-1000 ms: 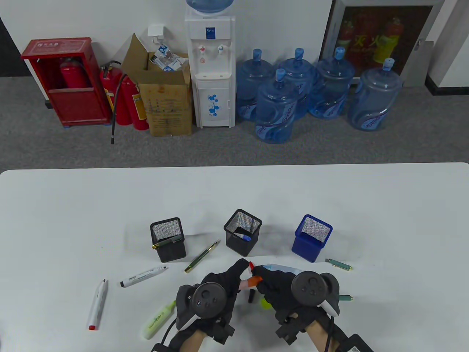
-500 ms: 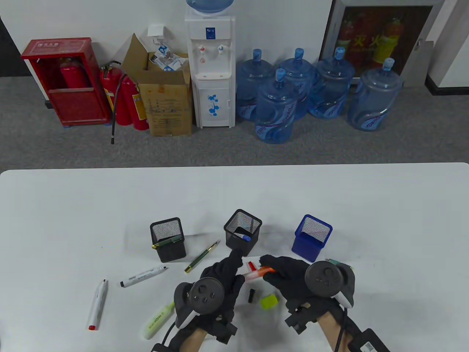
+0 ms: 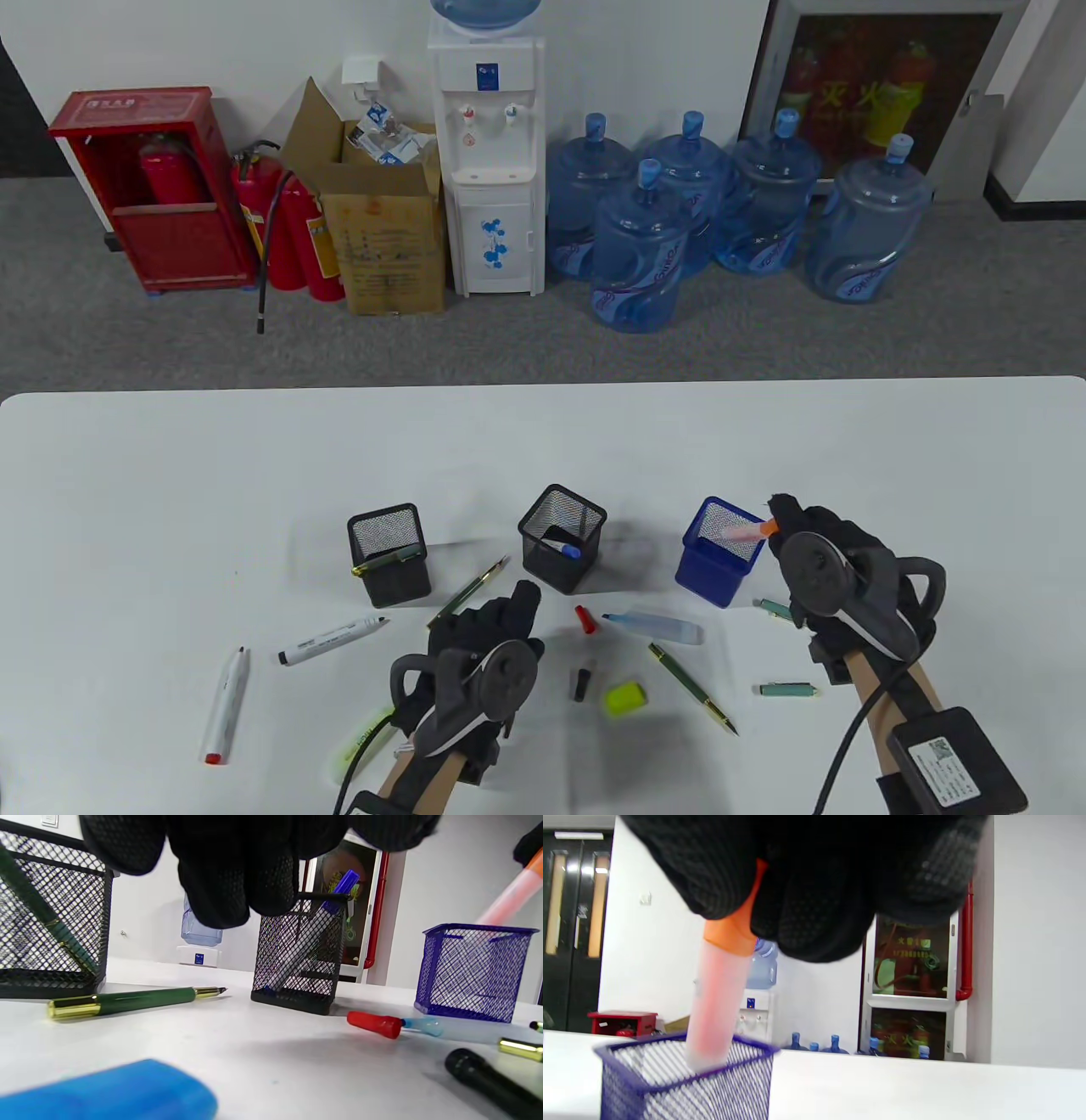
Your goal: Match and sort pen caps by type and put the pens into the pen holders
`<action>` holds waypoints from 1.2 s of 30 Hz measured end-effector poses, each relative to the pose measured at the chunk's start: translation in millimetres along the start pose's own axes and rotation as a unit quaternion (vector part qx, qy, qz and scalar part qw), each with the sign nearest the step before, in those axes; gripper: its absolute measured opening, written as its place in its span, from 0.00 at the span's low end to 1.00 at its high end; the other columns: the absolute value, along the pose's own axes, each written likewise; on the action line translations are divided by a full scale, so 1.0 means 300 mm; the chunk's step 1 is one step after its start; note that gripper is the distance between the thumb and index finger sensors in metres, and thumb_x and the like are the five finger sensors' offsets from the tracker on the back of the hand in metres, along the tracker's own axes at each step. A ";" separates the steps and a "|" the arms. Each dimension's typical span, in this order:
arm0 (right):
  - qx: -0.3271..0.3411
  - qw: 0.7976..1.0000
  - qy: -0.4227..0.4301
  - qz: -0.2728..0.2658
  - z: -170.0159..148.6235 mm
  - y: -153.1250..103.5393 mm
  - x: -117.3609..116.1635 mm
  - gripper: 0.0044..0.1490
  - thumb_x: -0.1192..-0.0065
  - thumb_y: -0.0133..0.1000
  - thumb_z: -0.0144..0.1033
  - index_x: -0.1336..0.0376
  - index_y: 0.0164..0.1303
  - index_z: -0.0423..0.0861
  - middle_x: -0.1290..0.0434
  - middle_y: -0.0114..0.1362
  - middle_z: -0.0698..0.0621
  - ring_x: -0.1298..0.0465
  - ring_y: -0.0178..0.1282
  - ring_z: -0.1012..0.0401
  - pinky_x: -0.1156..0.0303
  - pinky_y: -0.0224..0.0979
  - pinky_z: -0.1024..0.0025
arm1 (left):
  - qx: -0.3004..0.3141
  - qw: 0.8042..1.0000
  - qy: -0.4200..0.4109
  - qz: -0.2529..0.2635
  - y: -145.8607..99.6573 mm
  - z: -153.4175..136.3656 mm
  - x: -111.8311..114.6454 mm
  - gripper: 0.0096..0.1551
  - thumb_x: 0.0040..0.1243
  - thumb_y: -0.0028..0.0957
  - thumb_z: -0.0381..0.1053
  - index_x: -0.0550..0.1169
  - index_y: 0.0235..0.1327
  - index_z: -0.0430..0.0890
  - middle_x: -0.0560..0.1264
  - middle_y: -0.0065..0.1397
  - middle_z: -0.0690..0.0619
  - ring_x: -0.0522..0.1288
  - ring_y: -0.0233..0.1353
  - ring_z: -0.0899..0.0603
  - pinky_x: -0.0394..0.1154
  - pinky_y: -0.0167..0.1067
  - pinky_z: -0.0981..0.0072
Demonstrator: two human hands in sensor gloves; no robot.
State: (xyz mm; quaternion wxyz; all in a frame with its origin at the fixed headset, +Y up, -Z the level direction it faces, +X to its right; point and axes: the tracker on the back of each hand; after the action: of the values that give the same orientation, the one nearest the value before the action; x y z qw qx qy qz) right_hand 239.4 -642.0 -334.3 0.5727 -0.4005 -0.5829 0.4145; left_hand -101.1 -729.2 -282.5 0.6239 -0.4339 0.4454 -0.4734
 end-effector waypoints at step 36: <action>0.202 0.957 -0.114 0.173 0.355 -0.083 -0.310 0.41 0.25 0.39 0.49 0.30 0.65 0.51 0.17 0.62 0.46 0.15 0.49 0.62 0.15 0.51 0.69 | -0.024 0.998 0.031 -0.043 0.017 -0.058 0.010 0.35 0.52 0.46 0.60 0.71 0.72 0.59 0.82 0.68 0.52 0.83 0.68 0.38 0.65 0.75 0.33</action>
State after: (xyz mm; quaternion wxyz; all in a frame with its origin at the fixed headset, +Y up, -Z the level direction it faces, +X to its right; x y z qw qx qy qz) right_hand 135.4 -740.4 -342.1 0.4909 -0.3210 -0.4705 0.6593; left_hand -116.4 -733.3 -291.7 0.5782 -0.4530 0.4566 -0.5020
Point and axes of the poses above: the tracker on the back of each hand, its own z axis roughly to the thumb side, its own y axis roughly from the wrist to the fingertips, x = y × z
